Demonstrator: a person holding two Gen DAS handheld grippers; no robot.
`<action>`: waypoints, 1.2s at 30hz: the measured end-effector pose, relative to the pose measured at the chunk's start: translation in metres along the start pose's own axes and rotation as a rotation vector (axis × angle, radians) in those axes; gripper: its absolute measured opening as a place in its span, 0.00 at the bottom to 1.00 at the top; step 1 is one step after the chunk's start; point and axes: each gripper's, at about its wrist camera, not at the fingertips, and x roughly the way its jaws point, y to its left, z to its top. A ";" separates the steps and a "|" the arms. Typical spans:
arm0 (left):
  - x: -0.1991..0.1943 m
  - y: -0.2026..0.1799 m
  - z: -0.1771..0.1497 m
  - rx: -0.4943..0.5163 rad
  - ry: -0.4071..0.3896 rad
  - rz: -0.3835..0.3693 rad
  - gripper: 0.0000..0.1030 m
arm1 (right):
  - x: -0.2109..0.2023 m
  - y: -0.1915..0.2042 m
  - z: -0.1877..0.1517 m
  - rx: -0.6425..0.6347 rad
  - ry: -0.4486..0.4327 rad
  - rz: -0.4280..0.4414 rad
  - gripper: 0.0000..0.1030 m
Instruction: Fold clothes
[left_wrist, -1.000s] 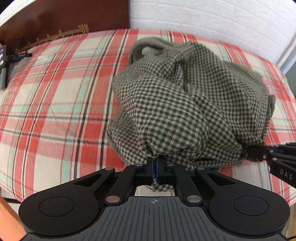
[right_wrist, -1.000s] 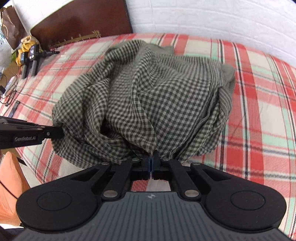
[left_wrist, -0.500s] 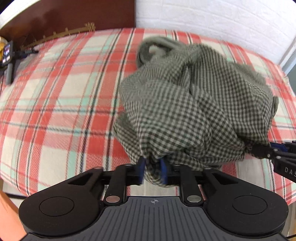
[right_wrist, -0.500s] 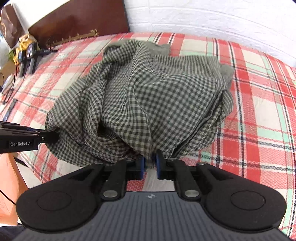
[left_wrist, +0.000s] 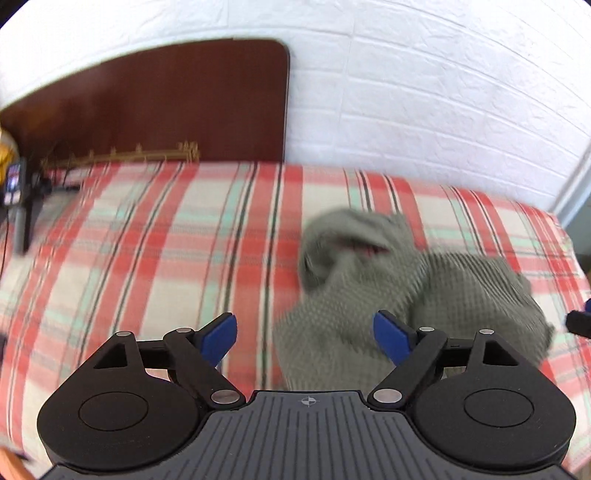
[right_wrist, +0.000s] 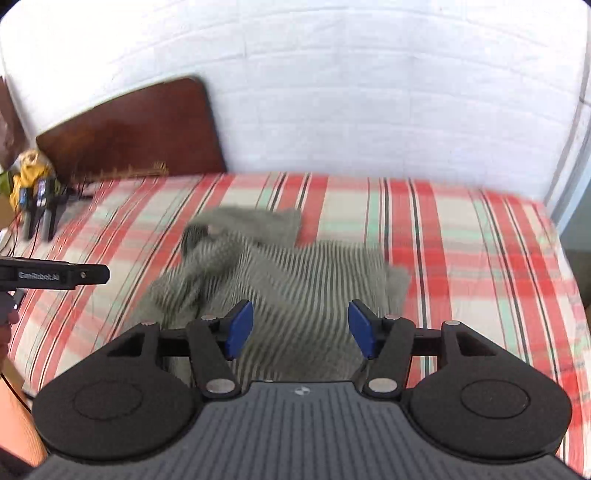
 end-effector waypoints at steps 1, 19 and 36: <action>0.010 0.001 0.008 0.016 -0.010 -0.003 0.87 | 0.007 0.000 0.008 -0.004 -0.004 -0.009 0.60; 0.178 -0.020 0.068 0.265 0.113 -0.031 0.86 | 0.129 -0.042 0.045 0.049 0.181 -0.163 0.69; 0.167 0.002 0.074 0.188 0.131 -0.068 0.01 | 0.129 -0.041 0.043 0.074 0.220 -0.101 0.04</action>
